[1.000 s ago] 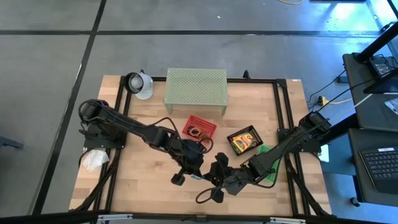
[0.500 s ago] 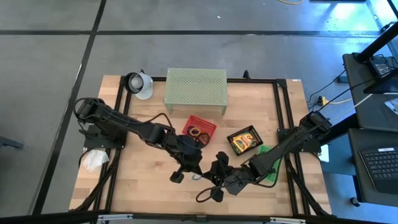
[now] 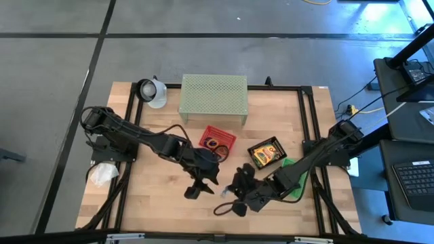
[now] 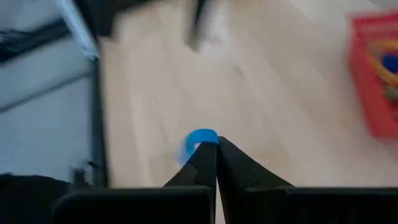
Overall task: Pick & Place Office Desk Supplies
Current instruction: Put the blue rubber band into the green bin, then adjust the green bin
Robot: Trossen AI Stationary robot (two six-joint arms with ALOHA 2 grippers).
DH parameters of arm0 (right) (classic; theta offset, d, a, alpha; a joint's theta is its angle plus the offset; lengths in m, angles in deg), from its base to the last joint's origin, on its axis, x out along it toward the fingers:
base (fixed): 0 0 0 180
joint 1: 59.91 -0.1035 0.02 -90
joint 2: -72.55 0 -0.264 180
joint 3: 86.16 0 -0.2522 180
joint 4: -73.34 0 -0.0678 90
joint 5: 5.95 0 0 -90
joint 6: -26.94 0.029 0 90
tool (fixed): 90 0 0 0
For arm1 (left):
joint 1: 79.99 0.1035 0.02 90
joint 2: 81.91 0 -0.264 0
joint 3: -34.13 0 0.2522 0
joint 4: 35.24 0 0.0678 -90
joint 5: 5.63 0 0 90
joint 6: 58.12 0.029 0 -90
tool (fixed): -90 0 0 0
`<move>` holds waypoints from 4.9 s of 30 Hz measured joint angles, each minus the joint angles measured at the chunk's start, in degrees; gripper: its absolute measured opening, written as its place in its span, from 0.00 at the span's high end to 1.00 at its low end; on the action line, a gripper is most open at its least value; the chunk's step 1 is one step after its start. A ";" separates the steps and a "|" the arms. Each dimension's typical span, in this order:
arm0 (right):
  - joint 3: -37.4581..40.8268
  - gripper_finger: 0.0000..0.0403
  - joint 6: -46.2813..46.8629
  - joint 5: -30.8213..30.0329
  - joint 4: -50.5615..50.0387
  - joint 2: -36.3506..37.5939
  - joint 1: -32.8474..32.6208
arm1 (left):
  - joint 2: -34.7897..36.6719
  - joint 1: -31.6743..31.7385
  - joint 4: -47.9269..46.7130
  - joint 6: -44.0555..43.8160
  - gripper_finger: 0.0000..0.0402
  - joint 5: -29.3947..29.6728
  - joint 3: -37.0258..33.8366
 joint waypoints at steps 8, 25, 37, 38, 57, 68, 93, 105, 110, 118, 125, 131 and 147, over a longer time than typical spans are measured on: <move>-0.07 1.00 19.12 -1.05 -28.18 7.97 -3.76 | 0.00 -0.67 -5.97 1.12 0.60 0.79 -0.73; 1.06 1.00 58.27 14.23 -62.67 13.30 -17.53 | 0.00 -2.34 24.30 3.47 0.67 12.39 -14.36; 10.63 1.00 59.70 26.44 -59.33 13.26 -15.04 | 0.00 -6.79 27.01 8.31 0.68 20.49 -14.85; 10.73 1.00 59.34 26.50 -59.41 13.27 -14.70 | 0.00 -7.12 31.21 9.44 0.68 20.61 -16.06; 10.78 0.87 50.80 26.17 -60.39 13.28 -9.27 | -0.03 -4.16 60.73 4.28 0.68 16.07 -32.35; 11.14 0.61 49.15 33.98 -59.07 13.28 -9.20 | -0.02 -4.17 60.58 4.11 0.68 13.20 -32.35; 9.88 0.65 50.42 34.89 -69.54 13.89 -7.54 | -0.02 -4.17 58.86 3.91 0.68 11.86 -32.35; 9.11 0.67 49.31 27.43 -50.26 13.89 -8.35 | -0.02 -4.16 58.38 3.88 0.68 11.86 -32.35; 6.35 0.67 44.15 22.35 -43.89 13.48 -8.91 | -0.02 -4.16 57.92 3.89 0.68 11.86 -32.35; 0.78 0.67 32.78 21.59 -46.67 5.37 -10.27 | -0.04 -4.16 57.68 3.86 0.68 11.89 -32.35; -9.44 0.67 27.11 22.50 -57.64 -5.82 -11.68 | -0.03 -4.17 57.58 3.86 0.68 11.87 -32.35; -15.09 0.67 26.16 21.80 -61.16 -11.64 -12.67 | -0.02 -4.17 57.48 3.86 0.68 11.86 -32.35; -16.04 0.67 25.62 19.61 -64.41 -14.54 -12.75 | -0.02 -4.17 57.32 3.22 0.68 9.99 -32.35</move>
